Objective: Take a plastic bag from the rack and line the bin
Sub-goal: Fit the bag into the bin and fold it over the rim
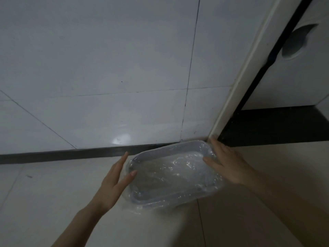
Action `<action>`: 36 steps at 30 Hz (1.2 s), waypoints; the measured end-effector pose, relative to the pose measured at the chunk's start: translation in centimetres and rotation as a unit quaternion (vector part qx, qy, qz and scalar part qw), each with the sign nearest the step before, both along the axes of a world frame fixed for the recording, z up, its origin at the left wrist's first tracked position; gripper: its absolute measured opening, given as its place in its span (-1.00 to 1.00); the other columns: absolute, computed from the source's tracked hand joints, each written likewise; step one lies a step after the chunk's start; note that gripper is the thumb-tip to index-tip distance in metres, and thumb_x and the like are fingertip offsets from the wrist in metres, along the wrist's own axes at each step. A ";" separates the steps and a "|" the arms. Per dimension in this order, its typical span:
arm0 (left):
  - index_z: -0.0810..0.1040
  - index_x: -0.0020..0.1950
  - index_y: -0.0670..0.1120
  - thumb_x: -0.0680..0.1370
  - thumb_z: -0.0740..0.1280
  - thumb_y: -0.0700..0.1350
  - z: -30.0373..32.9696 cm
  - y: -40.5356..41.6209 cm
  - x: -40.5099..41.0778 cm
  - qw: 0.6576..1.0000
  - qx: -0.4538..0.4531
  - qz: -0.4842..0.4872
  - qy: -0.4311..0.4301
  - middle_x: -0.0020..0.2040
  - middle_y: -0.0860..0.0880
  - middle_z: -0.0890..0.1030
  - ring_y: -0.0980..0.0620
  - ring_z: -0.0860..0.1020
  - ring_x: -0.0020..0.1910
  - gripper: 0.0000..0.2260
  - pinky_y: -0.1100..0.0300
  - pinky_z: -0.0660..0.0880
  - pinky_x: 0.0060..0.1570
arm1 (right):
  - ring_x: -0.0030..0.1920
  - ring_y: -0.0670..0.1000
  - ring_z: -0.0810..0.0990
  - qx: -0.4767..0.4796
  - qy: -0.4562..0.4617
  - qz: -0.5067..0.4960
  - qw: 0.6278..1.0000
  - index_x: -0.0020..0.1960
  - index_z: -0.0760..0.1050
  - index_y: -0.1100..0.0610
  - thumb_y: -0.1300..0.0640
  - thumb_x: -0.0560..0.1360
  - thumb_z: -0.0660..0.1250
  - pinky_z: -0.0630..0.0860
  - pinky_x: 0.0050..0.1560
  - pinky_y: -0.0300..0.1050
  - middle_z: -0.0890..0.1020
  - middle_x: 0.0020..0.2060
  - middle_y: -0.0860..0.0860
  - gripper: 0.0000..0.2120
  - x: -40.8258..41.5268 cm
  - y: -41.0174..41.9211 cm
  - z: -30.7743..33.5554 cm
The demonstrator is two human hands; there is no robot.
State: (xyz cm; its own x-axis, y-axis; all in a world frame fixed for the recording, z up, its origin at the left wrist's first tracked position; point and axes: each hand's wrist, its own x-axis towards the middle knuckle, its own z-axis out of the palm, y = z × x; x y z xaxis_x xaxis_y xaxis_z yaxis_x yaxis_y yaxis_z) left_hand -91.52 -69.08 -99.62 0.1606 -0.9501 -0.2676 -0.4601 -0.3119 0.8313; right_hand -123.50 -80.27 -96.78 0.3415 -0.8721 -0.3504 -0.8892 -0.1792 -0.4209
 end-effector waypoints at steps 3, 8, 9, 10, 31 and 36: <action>0.21 0.42 0.22 0.39 0.24 0.24 0.2 2.8 -0.5 0.985 -0.021 0.163 0.057 0.44 0.13 0.25 0.08 0.25 0.40 -0.40 0.08 0.18 0.32 | 0.36 0.10 0.35 -0.136 -0.067 -0.008 0.988 0.46 0.11 0.11 -0.14 0.52 0.18 0.31 0.35 0.13 0.37 0.39 0.08 -0.39 0.3 3.4 1.4; 0.51 0.16 -0.09 0.43 0.29 0.15 -1.5 5.1 -1.8 0.896 0.153 0.282 0.308 0.09 -0.11 0.60 -0.11 0.57 0.05 -0.58 -0.02 0.44 0.10 | 0.03 -0.03 0.63 -0.301 -0.022 0.245 0.921 0.15 0.55 0.04 -0.18 0.34 0.33 0.53 0.11 -0.05 0.66 0.05 -0.06 -0.53 4.2 9.0 1.1; 0.55 0.09 -0.12 0.46 0.32 0.08 -1.7 5.1 -1.8 0.889 0.157 0.287 0.319 0.03 -0.12 0.63 -0.10 0.59 -0.01 -0.66 0.02 0.47 0.02 | -0.04 -0.03 0.64 -0.313 -0.027 0.255 0.914 0.06 0.60 0.03 -0.08 0.32 0.39 0.53 0.08 -0.11 0.68 -0.02 -0.07 -0.64 4.5 9.4 0.5; 0.56 0.07 -0.14 0.47 0.34 0.02 -2.0 5.1 -1.9 0.892 0.151 0.289 0.314 0.00 -0.13 0.65 -0.09 0.60 -0.03 -0.71 0.06 0.49 -0.05 | -0.11 -0.02 0.64 -0.325 -0.035 0.255 0.910 -0.04 0.62 0.04 0.05 0.31 0.43 0.49 0.04 -0.10 0.69 -0.09 -0.07 -0.77 4.6 9.5 -0.1; 0.56 -0.05 -0.23 0.40 0.46 -0.19 -7.2 6.9 -2.0 0.872 0.043 0.377 0.308 -0.18 -0.22 0.57 -0.05 0.54 -0.27 -0.81 0.18 0.55 -0.23 | -0.17 0.12 0.50 -0.418 -0.015 0.202 0.886 -0.07 0.62 0.20 0.28 0.40 0.19 0.40 -0.10 -0.01 0.65 -0.24 0.09 -0.76 3.2 12.0 -5.3; 0.51 0.12 -0.11 0.33 0.53 -0.19 -5.6 7.3 -1.0 0.903 0.032 0.376 0.208 0.03 -0.12 0.56 -0.02 0.55 -0.06 -0.59 0.18 0.45 -0.12 | -0.09 0.06 0.51 -0.388 -0.064 0.160 0.906 -0.06 0.63 0.13 0.10 0.46 0.26 0.43 -0.04 0.01 0.67 -0.15 0.05 -0.80 2.8 12.1 -3.0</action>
